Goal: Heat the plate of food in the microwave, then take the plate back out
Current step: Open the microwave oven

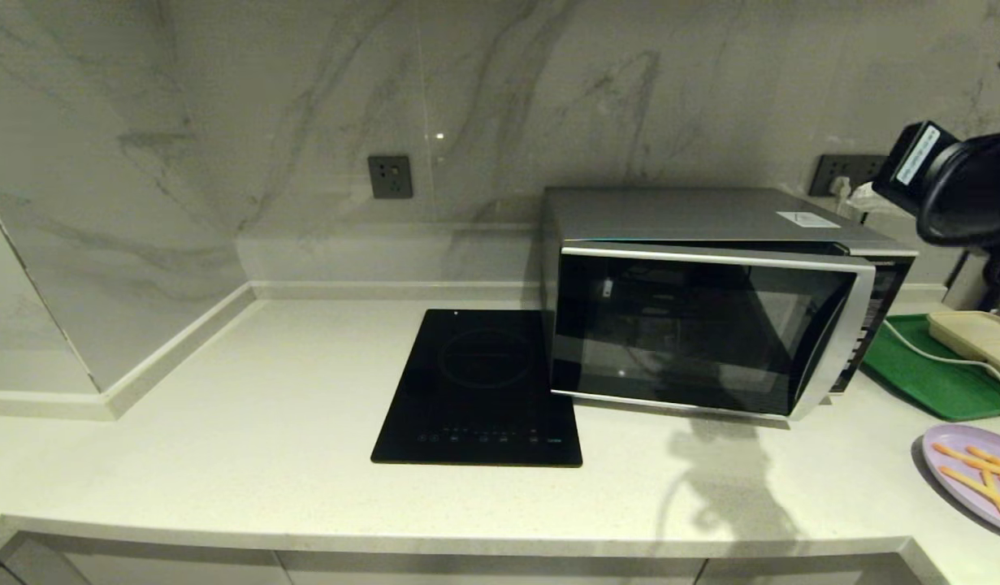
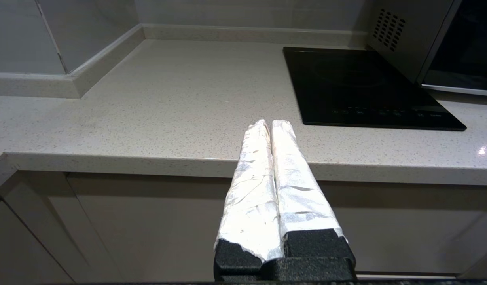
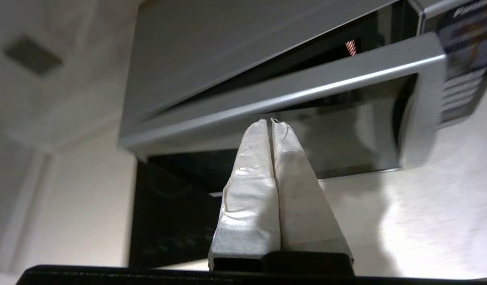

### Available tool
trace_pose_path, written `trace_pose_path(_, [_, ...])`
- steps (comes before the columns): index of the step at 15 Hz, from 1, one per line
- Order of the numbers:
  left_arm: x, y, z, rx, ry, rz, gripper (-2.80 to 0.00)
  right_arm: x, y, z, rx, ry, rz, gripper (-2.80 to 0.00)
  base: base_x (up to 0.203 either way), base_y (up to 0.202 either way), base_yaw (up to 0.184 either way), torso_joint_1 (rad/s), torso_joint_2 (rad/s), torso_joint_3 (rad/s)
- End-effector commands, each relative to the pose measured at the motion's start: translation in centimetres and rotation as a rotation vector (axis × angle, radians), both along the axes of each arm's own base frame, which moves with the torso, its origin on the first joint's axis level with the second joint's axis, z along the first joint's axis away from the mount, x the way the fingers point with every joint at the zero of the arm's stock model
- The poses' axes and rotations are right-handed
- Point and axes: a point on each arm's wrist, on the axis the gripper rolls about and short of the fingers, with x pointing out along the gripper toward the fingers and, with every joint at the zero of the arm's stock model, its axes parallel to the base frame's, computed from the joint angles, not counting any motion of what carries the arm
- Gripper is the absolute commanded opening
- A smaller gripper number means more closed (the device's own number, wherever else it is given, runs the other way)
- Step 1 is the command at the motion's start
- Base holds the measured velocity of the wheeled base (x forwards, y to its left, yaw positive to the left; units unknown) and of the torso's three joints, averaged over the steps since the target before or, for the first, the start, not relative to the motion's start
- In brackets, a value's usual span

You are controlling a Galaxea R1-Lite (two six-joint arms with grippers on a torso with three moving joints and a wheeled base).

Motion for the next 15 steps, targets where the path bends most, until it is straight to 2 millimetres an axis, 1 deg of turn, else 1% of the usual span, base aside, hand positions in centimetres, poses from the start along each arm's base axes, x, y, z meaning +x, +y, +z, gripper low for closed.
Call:
trace_pose_path(1, [0.0, 0.0, 0.0, -0.001, 0.000, -0.001, -2.80, 5.7, -1.1, -1.9, 0.101, 0.121, -0.062, -2.80, 0.000, 0.000, 0.000, 0.000, 0.00, 0.000])
trace_pose_path(2, [0.0, 0.0, 0.0, -0.001, 0.000, 0.001, -2.80, 7.0, -1.6, -2.6, 0.133, 0.153, -0.069, -2.80, 0.000, 0.000, 0.000, 0.000, 0.00, 0.000])
trace_pose_path(5, [0.0, 0.0, 0.0, -0.001, 0.000, 0.001, -2.80, 9.8, -2.9, -3.5, 0.192, 0.170, -0.116, -2.80, 0.000, 0.000, 0.000, 0.000, 0.00, 0.000])
trace_pose_path(8, [0.0, 0.0, 0.0, -0.001, 0.000, 0.001, -2.80, 10.9, -4.8, -3.5, 0.217, 0.156, -0.145, -2.80, 0.000, 0.000, 0.000, 0.000, 0.00, 0.000])
trace_pose_path(10, [0.0, 0.0, 0.0, -0.001, 0.000, 0.001, -2.80, 11.9, -6.5, -4.0, 0.222, 0.165, -0.185, -2.80, 0.000, 0.000, 0.000, 0.000, 0.00, 0.000])
trace_pose_path(12, [0.0, 0.0, 0.0, -0.001, -0.002, 0.001, -2.80, 12.5, -7.7, -4.7, 0.225, 0.184, -0.215, -2.80, 0.000, 0.000, 0.000, 0.000, 0.00, 0.000])
trace_pose_path(15, [0.0, 0.0, 0.0, -0.001, -0.002, -0.001, -2.80, 12.8, -8.4, -5.3, 0.232, 0.198, -0.216, -2.80, 0.000, 0.000, 0.000, 0.000, 0.00, 0.000])
